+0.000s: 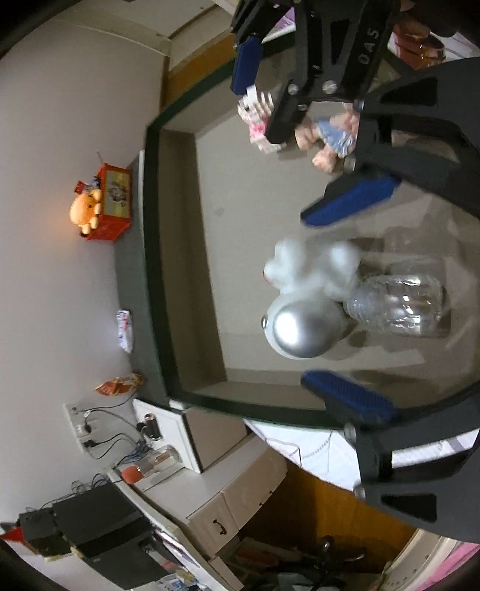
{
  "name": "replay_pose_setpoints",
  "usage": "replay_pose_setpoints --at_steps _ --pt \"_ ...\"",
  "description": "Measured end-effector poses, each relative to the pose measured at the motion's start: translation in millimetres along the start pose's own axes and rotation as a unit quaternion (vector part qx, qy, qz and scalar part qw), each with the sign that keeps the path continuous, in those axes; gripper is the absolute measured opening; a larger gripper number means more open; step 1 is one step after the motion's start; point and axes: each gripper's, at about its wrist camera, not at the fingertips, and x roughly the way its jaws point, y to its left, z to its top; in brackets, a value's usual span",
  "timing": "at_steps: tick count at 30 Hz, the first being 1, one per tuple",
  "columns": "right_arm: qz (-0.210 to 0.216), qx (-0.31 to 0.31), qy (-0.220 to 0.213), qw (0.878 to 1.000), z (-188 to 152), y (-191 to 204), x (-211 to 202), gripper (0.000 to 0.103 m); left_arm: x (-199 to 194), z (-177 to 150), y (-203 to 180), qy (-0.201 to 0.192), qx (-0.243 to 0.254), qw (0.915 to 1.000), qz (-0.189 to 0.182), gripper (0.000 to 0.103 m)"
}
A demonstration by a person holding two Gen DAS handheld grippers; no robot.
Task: Organize rigid objects
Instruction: 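Carry both items into the box and open both grippers, then grasp the white charger with the left gripper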
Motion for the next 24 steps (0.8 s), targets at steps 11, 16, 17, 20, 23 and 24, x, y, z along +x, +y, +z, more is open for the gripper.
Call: replay_pose_setpoints --at_steps 11,16,17,20,23,24 --pt "0.01 -0.016 -0.133 0.991 -43.7 19.2 -115.2 0.083 -147.5 -47.9 34.3 -0.171 -0.053 0.9838 -0.012 0.103" --pt "0.029 -0.015 -0.203 0.979 -90.2 31.9 -170.1 0.092 -205.8 -103.7 35.4 -0.242 -0.075 0.9674 0.0 0.103" --pt "0.032 -0.014 -0.224 0.974 -104.9 36.1 -182.7 0.098 -216.1 -116.8 35.7 -0.255 -0.081 0.9635 0.001 0.103" --pt "0.022 -0.019 -0.272 0.962 -137.5 49.6 -206.7 0.103 -238.2 -152.1 35.6 -0.288 -0.1 0.9522 0.01 0.103" --pt "0.028 -0.013 -0.301 0.953 -166.8 57.8 -222.6 0.103 -247.5 -178.6 31.6 -0.303 -0.104 0.947 0.029 0.103" --pt "0.03 -0.015 -0.309 0.951 -177.7 61.7 -227.1 0.103 -247.4 -184.3 29.0 -0.297 -0.099 0.949 0.032 0.103"
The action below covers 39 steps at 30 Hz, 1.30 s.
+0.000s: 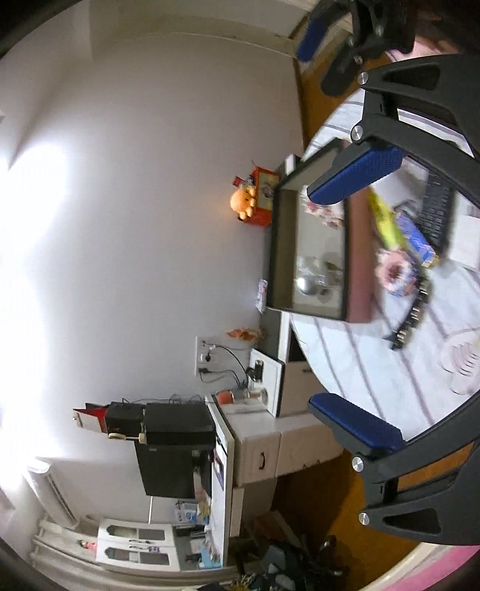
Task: Organize rigid objects
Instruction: 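Grasp the white charger with the left gripper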
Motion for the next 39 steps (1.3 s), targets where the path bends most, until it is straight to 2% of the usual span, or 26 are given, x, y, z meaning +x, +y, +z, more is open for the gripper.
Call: replay_pose_setpoints --at_steps 4,6,9,14,18,24,34,35,38,39 --pt "-0.028 -0.01 -0.017 0.999 -15.6 6.1 -22.6 0.103 -17.0 -22.6 -1.4 0.016 0.011 0.9998 -0.009 0.103" --pt "-0.045 -0.008 -0.043 0.998 -28.6 8.9 -38.5 0.103 -20.1 -30.5 -5.0 0.018 0.02 0.9996 -0.013 0.103" --pt "-0.056 -0.003 -0.06 0.997 -41.7 8.9 -51.1 0.103 -18.3 -37.5 -10.3 0.027 0.033 0.9991 -0.002 0.103" --pt "-0.064 0.001 -0.038 0.997 -54.5 5.8 -50.5 0.103 -17.4 -49.7 -11.2 0.04 0.026 0.9987 -0.015 0.103" --pt "-0.074 0.004 -0.026 0.997 -62.5 0.6 -47.7 0.103 -11.7 -62.9 -8.4 0.053 0.034 0.998 -0.005 0.103" --pt "-0.079 0.015 0.01 0.997 -78.5 -8.7 -29.7 0.103 9.1 -89.7 -7.5 0.1 0.034 0.9943 -0.006 0.103" --pt "-0.083 0.032 0.053 0.995 -95.7 -27.0 0.5 0.103 40.6 -122.0 -41.3 0.157 0.065 0.9846 -0.04 0.103" --pt "-0.083 0.034 0.055 0.995 -96.2 -28.6 3.4 0.103 44.9 -124.3 -43.0 0.165 0.068 0.9831 -0.04 0.102" --pt "-0.083 0.039 0.065 0.994 -98.2 -34.6 10.2 0.103 57.0 -127.4 -42.0 0.197 0.06 0.9764 -0.066 0.081" --pt "-0.082 0.04 0.069 0.993 -98.7 -37.1 13.6 0.103 58.2 -126.6 -40.4 0.2 0.053 0.9754 -0.076 0.07"
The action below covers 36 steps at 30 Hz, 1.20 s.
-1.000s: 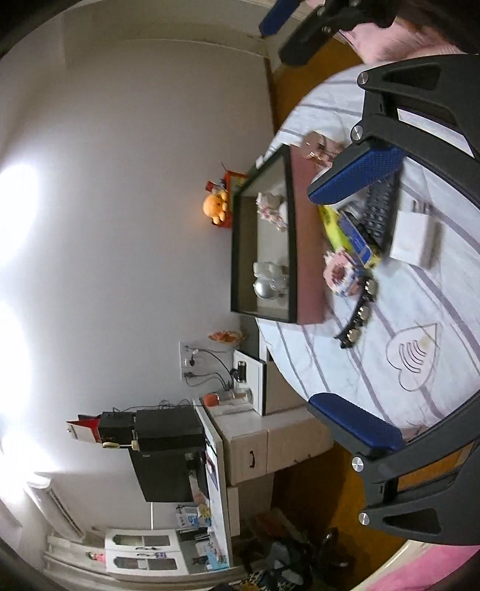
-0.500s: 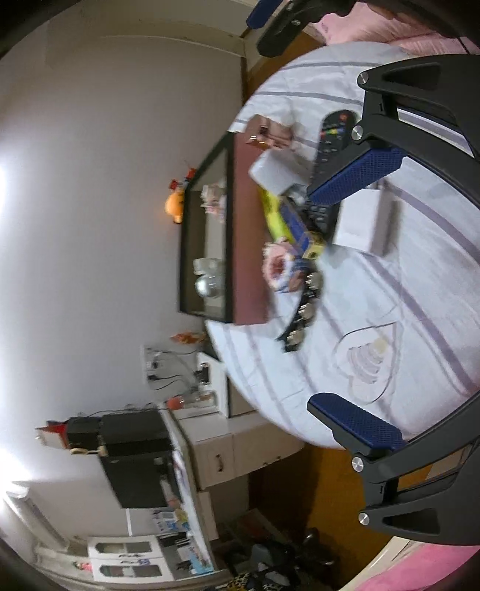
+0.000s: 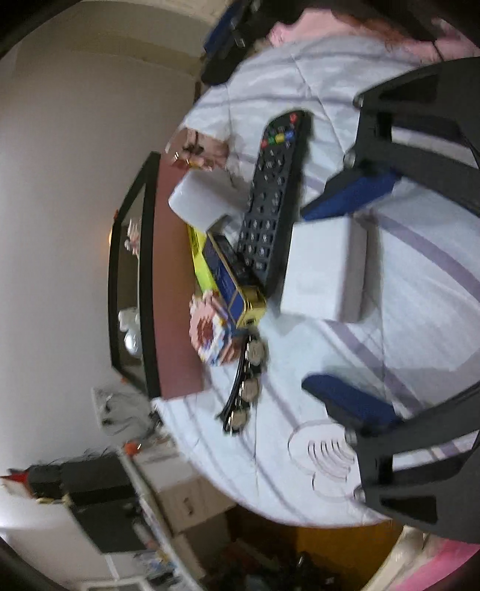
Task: Organize rigid objects
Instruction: 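Grasp the white charger with the left gripper, then grasp the rose-gold canister with the right gripper while the left gripper lifts the charger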
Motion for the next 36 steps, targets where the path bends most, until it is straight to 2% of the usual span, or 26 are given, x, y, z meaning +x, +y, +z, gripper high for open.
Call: replay_pose_setpoints --at_steps 2,8,14,21,23,24,26,27,31,32,36 --pt "0.001 0.001 0.007 1.0 1.9 -1.9 6.7 0.103 0.4 1.3 2.5 0.002 -0.007 0.9998 -0.016 0.053" --pt "0.004 0.003 0.033 0.999 14.7 -4.2 33.1 0.103 -4.3 3.0 6.4 -0.001 0.006 1.0 -0.001 0.053" --pt "0.002 0.01 0.112 0.994 23.4 -7.5 77.0 0.103 -9.6 8.0 18.6 0.002 0.004 0.9999 0.012 0.053" --pt "0.009 0.007 0.129 0.992 34.8 -7.6 103.1 0.103 -12.2 17.9 26.1 -0.005 0.003 0.9998 0.017 0.053" --pt "0.014 0.009 0.137 0.99 34.9 -8.8 111.8 0.099 -12.3 20.8 28.2 -0.005 0.002 0.9998 0.018 0.053" --pt "0.021 0.02 0.138 0.99 35.1 -12.0 113.1 0.092 -12.4 22.2 28.5 -0.005 0.003 0.9998 0.018 0.053" --pt "0.016 0.023 0.148 0.989 34.6 -13.1 117.4 0.066 -13.1 25.3 29.8 -0.006 0.002 0.9998 0.017 0.053" --pt "0.023 0.025 0.154 0.987 34.1 -12.9 120.6 0.061 -13.5 26.9 30.2 -0.007 0.002 0.9998 0.016 0.053" --pt "0.022 0.019 0.166 0.986 31.7 -9.6 125.8 0.057 -13.5 30.4 30.0 -0.009 0.002 0.9999 0.014 0.053" --pt "0.025 0.018 0.165 0.986 31.6 -9.3 125.6 0.049 -13.3 31.2 30.2 -0.01 0.002 0.9999 0.013 0.053" --pt "0.037 0.021 0.157 0.987 33.7 -10.2 121.6 0.048 -14.7 34.2 29.4 -0.016 0.001 0.9998 0.015 0.053"
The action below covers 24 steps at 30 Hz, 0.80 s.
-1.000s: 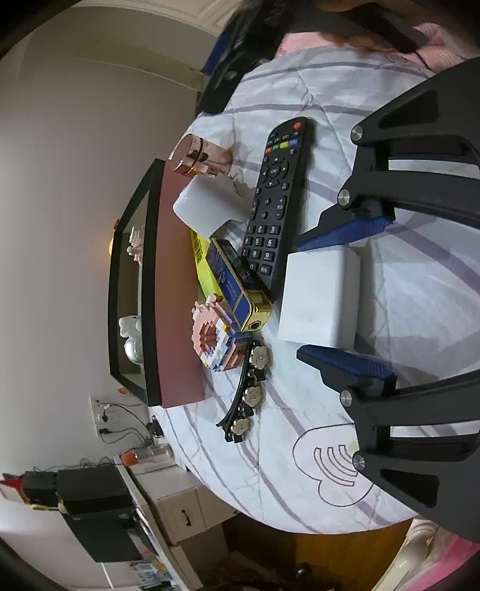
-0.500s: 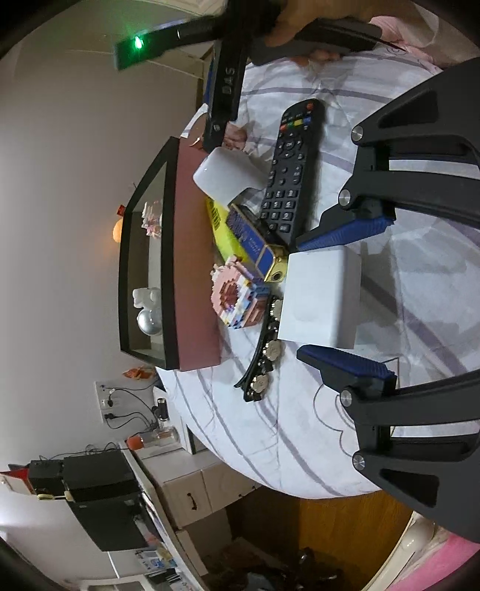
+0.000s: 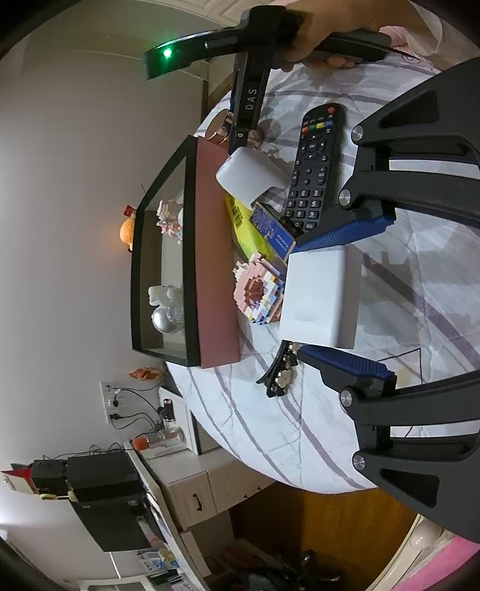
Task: Organize rigid objects
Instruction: 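Grasp the rose-gold canister with the right gripper while the left gripper lifts the charger, then carry the charger and canister into the pink box and open both grippers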
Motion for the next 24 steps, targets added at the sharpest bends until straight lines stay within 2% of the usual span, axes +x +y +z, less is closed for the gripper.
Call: replay_pose_setpoints --at_steps 10,24 --pt "0.002 -0.018 -0.053 0.998 2.4 14.8 -46.5 0.048 -18.1 16.3 -7.0 -0.031 0.009 0.9994 0.009 0.053" --pt "0.022 -0.054 -0.125 0.99 34.7 42.5 -103.3 0.049 -47.4 85.8 -18.3 -0.112 0.018 0.9934 0.015 0.053"
